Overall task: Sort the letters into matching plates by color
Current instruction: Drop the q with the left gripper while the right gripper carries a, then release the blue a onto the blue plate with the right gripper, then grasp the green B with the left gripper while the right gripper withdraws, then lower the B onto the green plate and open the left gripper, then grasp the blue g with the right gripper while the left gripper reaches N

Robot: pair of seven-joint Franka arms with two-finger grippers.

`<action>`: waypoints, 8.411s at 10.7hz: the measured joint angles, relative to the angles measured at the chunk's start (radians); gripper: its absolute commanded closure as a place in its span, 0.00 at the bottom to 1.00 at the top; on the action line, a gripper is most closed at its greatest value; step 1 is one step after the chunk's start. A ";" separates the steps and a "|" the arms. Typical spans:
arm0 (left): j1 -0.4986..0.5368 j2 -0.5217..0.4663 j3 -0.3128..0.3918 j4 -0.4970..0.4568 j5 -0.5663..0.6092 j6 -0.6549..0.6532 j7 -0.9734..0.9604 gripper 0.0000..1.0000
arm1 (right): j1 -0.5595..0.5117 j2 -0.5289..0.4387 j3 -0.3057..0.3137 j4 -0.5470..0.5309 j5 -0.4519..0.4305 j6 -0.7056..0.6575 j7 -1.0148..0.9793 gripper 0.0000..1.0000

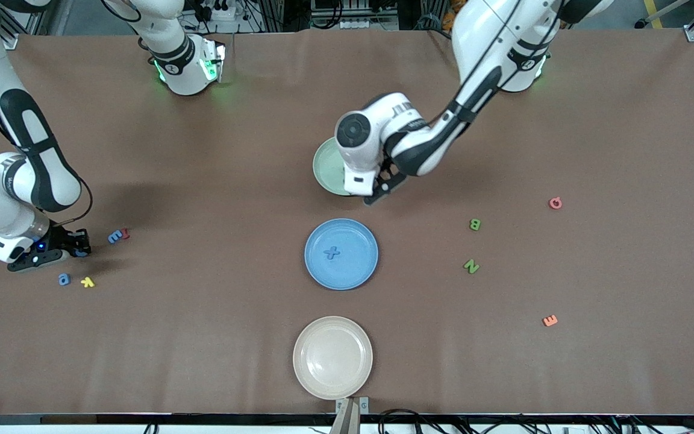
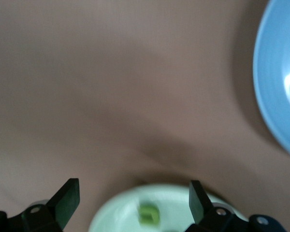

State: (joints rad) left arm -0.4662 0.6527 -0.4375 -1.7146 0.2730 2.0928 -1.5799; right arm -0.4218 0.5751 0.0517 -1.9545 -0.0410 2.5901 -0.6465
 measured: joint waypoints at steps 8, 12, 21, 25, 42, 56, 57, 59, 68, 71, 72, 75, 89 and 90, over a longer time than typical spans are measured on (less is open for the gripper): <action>0.263 -0.203 -0.005 -0.261 0.020 0.125 0.610 0.00 | 0.216 -0.058 0.059 0.048 0.007 -0.128 0.493 0.93; 0.352 -0.302 -0.007 -0.489 0.021 0.362 0.826 0.00 | 0.421 -0.058 0.060 0.087 0.150 -0.130 0.727 0.92; 0.509 -0.245 -0.005 -0.531 0.021 0.553 1.310 0.00 | 0.899 0.112 -0.012 0.337 0.216 -0.128 1.254 0.93; 0.554 -0.230 0.013 -0.501 0.021 0.553 1.489 0.00 | 1.008 0.184 -0.020 0.394 0.217 -0.126 1.377 0.56; 0.552 -0.174 0.018 -0.489 0.021 0.514 1.318 1.00 | 0.646 0.069 -0.093 0.516 0.211 -0.592 0.609 0.00; 0.343 -0.245 -0.252 -0.372 0.021 0.227 0.576 1.00 | 0.090 0.066 -0.031 0.426 -0.002 -0.450 -0.076 0.00; 0.320 -0.243 -0.256 -0.347 0.021 0.221 0.535 1.00 | 0.038 0.070 0.006 0.397 -0.003 -0.398 -0.104 0.00; 0.264 -0.218 -0.257 -0.315 0.021 0.220 0.451 1.00 | -0.029 0.093 0.040 0.356 -0.005 -0.317 -0.161 0.00; 0.211 -0.114 -0.249 -0.256 0.021 0.219 0.352 1.00 | -0.051 0.189 0.046 0.342 -0.023 -0.157 -0.191 0.00; 0.204 -0.101 -0.249 -0.255 0.021 0.219 0.344 1.00 | -0.067 0.210 0.046 0.342 -0.041 -0.115 -0.193 0.09; 0.189 -0.090 -0.249 -0.249 0.021 0.219 0.328 0.59 | -0.067 0.212 0.047 0.342 -0.049 -0.109 -0.194 0.15; 0.094 -0.049 -0.187 -0.200 0.021 0.219 0.299 0.00 | -0.067 0.212 0.053 0.342 -0.059 -0.105 -0.194 0.32; 0.376 -0.051 -0.092 -0.087 0.219 0.134 0.412 0.00 | -0.064 0.212 0.066 0.349 -0.060 -0.088 -0.194 0.70; 0.393 -0.047 -0.073 -0.078 0.219 0.133 0.483 0.00 | -0.064 0.213 0.068 0.349 -0.060 -0.087 -0.194 0.72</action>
State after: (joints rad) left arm -0.0735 0.6058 -0.5102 -1.7930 0.4917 2.2258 -1.0974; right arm -0.4863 0.7883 0.1196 -1.6055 -0.1011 2.5028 -0.8401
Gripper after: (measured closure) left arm 0.000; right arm 0.621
